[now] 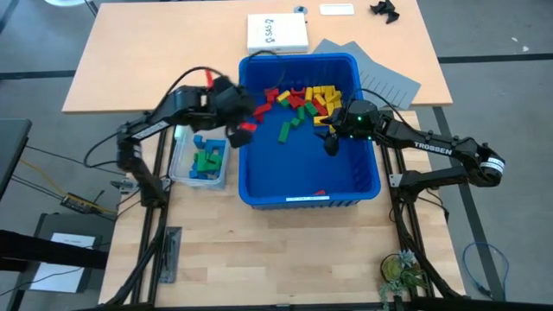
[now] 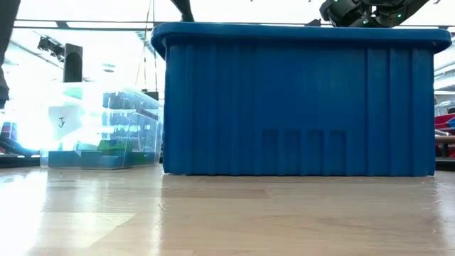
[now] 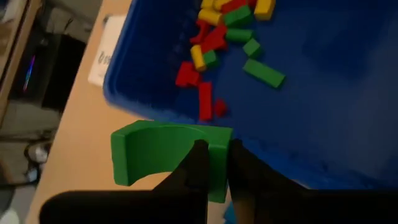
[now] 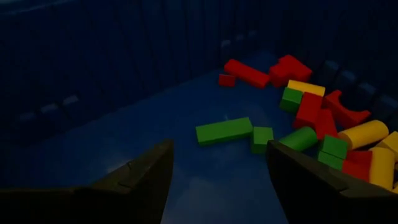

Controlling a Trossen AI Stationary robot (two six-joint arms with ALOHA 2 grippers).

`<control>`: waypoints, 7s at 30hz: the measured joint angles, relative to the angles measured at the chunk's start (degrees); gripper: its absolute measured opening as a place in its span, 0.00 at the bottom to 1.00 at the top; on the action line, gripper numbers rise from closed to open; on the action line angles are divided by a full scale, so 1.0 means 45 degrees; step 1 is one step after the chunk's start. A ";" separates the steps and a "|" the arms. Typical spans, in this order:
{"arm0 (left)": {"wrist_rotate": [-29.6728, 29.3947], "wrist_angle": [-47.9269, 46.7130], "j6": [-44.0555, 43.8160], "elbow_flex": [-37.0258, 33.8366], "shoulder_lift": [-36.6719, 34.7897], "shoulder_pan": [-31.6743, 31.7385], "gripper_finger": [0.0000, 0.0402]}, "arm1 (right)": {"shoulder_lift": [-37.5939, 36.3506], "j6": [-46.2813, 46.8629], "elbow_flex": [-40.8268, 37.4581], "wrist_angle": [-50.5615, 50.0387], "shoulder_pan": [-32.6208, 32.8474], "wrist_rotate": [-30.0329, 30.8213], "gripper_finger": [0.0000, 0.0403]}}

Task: Sort blocks
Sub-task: Put the green block into the transparent bin

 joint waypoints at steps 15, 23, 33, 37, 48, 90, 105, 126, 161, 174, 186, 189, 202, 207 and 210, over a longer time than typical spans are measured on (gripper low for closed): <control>0.0699 0.2527 -0.5497 -0.9816 -0.6363 -0.0431 0.10 | 0.0000 0.0382 0.0000 0.0010 -0.0001 -0.0069 0.63; 0.1638 0.2560 -0.7045 -1.2396 -0.6938 -0.0397 0.10 | 0.0000 0.0569 0.0002 0.0053 -0.0002 -0.0073 0.63; 0.1955 0.3080 -0.8409 -1.3592 -0.6928 0.0206 0.43 | 0.0000 0.0577 0.0005 -0.0001 0.0013 -0.0092 0.63; 0.2627 0.3306 -0.7770 -1.2689 -0.6909 0.0627 0.57 | 0.0000 0.0568 0.0005 -0.0007 0.0015 -0.0102 0.63; 0.2775 0.9486 -0.5239 -0.9847 -0.5961 0.0711 0.63 | 0.0005 0.0554 0.0005 0.0558 0.0015 -0.0097 0.63; 0.4757 0.9023 -0.4661 -0.0996 0.7381 0.3630 0.67 | 0.0005 0.0187 0.0005 -0.0583 -0.0170 -0.0296 0.63; 0.5255 0.7881 -0.5867 -0.1165 0.8668 0.3693 0.67 | 0.0005 0.0087 -0.0982 -0.0306 -0.0194 -0.0287 0.63; 0.4677 0.8793 -0.3970 -0.2092 0.8634 0.3566 0.34 | 0.0005 0.0092 -0.1049 0.0058 -0.0197 -0.0291 0.63; -0.0613 0.3457 -0.3895 -0.2740 0.0904 0.1891 0.34 | 0.0000 0.0433 -0.1054 0.0019 -0.0199 -0.0299 0.63; 0.0177 0.2863 -0.8736 -1.0543 -0.5312 0.1930 0.34 | 0.0000 0.0683 -0.1054 0.0120 -0.0189 -0.0301 0.63; 0.0575 0.3946 -0.9475 -1.3521 -0.5801 0.1930 0.64 | 0.0001 0.1792 -0.1050 0.1518 -0.0160 -0.0641 0.65; 0.0576 0.4588 -0.8879 -1.3527 -0.5817 0.1930 0.70 | 0.0246 0.1915 -0.0690 0.1515 -0.0155 -0.0636 0.66; 0.0682 0.7229 -0.7179 -1.3527 -0.5874 0.1915 0.72 | 0.5437 0.2229 0.4394 -0.0902 -0.0592 0.0567 0.69; 0.0677 0.7268 -0.7176 -1.3527 -0.5879 0.1915 0.71 | 0.7456 0.2469 0.5960 -0.2197 -0.0842 0.0821 0.67; 0.0677 0.7396 -0.7071 -1.3527 -0.5879 0.1915 0.71 | 0.8383 0.3046 0.6269 -0.2431 -0.0966 0.0849 0.67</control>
